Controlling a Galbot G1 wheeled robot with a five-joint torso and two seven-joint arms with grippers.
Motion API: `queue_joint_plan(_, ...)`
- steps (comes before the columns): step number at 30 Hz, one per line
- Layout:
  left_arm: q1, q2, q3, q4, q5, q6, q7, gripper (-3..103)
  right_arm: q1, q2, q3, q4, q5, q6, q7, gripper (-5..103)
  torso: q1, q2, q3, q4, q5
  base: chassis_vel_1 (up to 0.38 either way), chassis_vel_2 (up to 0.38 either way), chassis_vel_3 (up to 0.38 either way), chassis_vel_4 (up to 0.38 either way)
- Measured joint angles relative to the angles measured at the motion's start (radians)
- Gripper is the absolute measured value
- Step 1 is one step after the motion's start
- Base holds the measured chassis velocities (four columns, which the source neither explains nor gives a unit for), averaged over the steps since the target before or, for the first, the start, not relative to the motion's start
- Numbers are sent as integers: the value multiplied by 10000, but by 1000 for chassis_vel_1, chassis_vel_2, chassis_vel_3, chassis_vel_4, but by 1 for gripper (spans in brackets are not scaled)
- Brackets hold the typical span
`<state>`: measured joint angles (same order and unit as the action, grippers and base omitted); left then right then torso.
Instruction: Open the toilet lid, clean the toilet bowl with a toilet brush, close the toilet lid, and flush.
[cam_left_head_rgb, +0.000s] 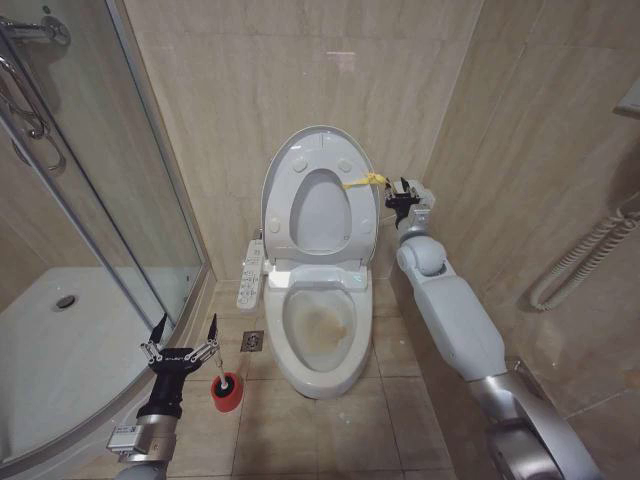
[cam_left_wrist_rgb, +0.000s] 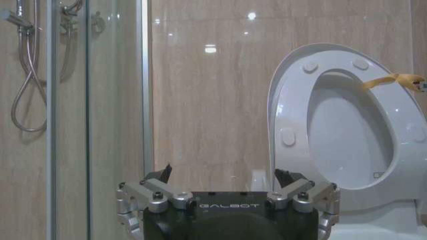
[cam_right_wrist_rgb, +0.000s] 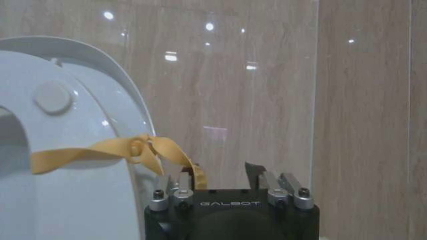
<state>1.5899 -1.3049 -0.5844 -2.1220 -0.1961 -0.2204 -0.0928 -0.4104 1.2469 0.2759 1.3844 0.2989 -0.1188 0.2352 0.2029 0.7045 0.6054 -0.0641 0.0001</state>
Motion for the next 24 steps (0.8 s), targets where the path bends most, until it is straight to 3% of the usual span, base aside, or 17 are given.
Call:
queue_joint_plan(2, 0, 0, 0, 0, 0, 0, 0, 100, -77, 0, 4, 104, 10, 0, 6, 30, 0, 0, 0, 0, 0, 0, 0, 0, 0)
queue_joint_plan(3, 0, 0, 0, 0, 0, 0, 0, 100, -161, -3, 5, 244, 28, -4, 20, 57, 0, 0, 0, 1, 0, 0, 0, 0, 0)
queue_joint_plan(9, 0, 0, 0, 0, 0, 0, 0, 100, -275, -33, 21, 585, 120, -52, 92, 57, 0, 0, 0, 1, -1, 0, 0, 0, 0)
queue_joint_plan(10, 0, 0, 0, 0, 0, 0, 0, 100, -286, -51, 21, 636, 136, -63, 95, 84, 0, 0, 0, 1, -1, 0, 0, 0, 0)
queue_joint_plan(16, 0, 0, 0, 0, 0, 0, 0, 100, -487, -166, -8, 964, 194, -119, 97, 84, 0, 0, 0, 0, 0, 0, 0, 0, 0)
queue_joint_plan(17, 0, 0, 0, 0, 0, 0, 0, 100, -528, -196, -9, 1028, 210, -125, 95, 100, 0, 0, 0, 0, 0, 0, 0, 0, 0)
queue_joint_plan(24, 0, 0, 0, 0, 0, 0, 0, 100, -637, -344, 43, 1197, 291, -130, 90, 100, 0, 0, 0, 0, -1, 0, 0, 0, 0)
